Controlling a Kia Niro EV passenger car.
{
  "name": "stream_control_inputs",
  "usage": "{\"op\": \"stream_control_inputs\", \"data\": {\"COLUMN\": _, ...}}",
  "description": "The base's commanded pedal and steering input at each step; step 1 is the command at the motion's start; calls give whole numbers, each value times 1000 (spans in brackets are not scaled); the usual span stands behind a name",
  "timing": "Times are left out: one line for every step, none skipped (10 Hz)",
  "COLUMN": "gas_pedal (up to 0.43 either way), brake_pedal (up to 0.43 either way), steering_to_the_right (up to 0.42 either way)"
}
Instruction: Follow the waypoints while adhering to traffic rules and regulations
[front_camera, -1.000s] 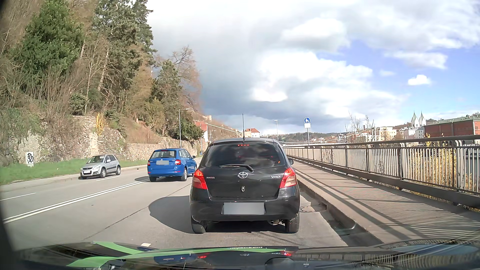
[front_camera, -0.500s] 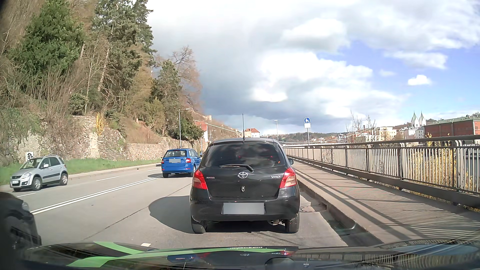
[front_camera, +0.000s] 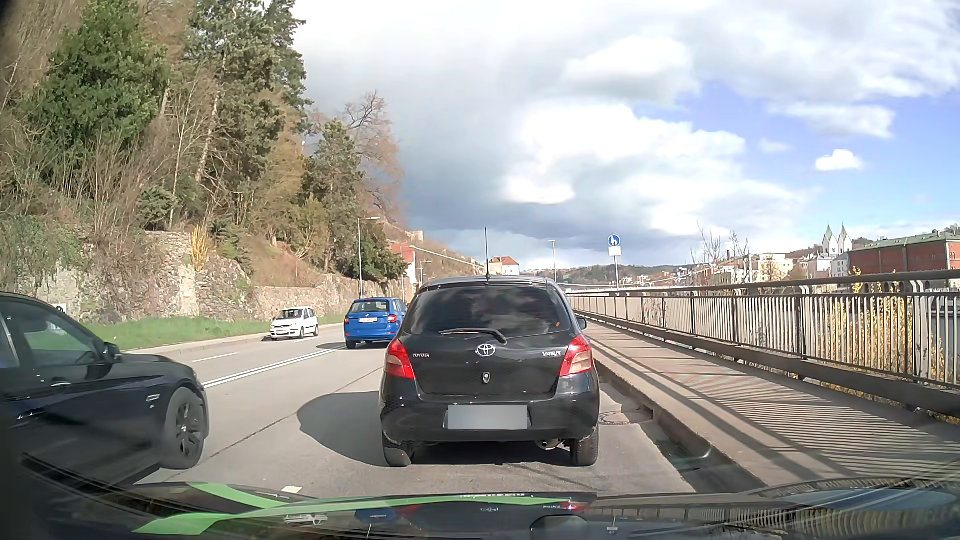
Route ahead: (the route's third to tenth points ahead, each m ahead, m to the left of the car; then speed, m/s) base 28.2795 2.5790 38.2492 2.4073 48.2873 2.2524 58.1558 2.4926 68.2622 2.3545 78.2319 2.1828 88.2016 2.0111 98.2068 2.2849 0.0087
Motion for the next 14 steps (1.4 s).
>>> {"op": "stream_control_inputs", "data": {"gas_pedal": 0, "brake_pedal": 323, "steering_to_the_right": -4}}
{"op": "stream_control_inputs", "data": {"gas_pedal": 0, "brake_pedal": 329, "steering_to_the_right": -4}}
{"op": "stream_control_inputs", "data": {"gas_pedal": 0, "brake_pedal": 323, "steering_to_the_right": -4}}
{"op": "stream_control_inputs", "data": {"gas_pedal": 0, "brake_pedal": 329, "steering_to_the_right": -4}}
{"op": "stream_control_inputs", "data": {"gas_pedal": 0, "brake_pedal": 329, "steering_to_the_right": -4}}
{"op": "stream_control_inputs", "data": {"gas_pedal": 0, "brake_pedal": 329, "steering_to_the_right": -4}}
{"op": "stream_control_inputs", "data": {"gas_pedal": 0, "brake_pedal": 329, "steering_to_the_right": -4}}
{"op": "stream_control_inputs", "data": {"gas_pedal": 0, "brake_pedal": 329, "steering_to_the_right": -4}}
{"op": "stream_control_inputs", "data": {"gas_pedal": 0, "brake_pedal": 329, "steering_to_the_right": -4}}
{"op": "stream_control_inputs", "data": {"gas_pedal": 0, "brake_pedal": 329, "steering_to_the_right": -4}}
{"op": "stream_control_inputs", "data": {"gas_pedal": 0, "brake_pedal": 329, "steering_to_the_right": -4}}
{"op": "stream_control_inputs", "data": {"gas_pedal": 0, "brake_pedal": 329, "steering_to_the_right": -3}}
{"op": "stream_control_inputs", "data": {"gas_pedal": 0, "brake_pedal": 329, "steering_to_the_right": -4}}
{"op": "stream_control_inputs", "data": {"gas_pedal": 0, "brake_pedal": 323, "steering_to_the_right": -4}}
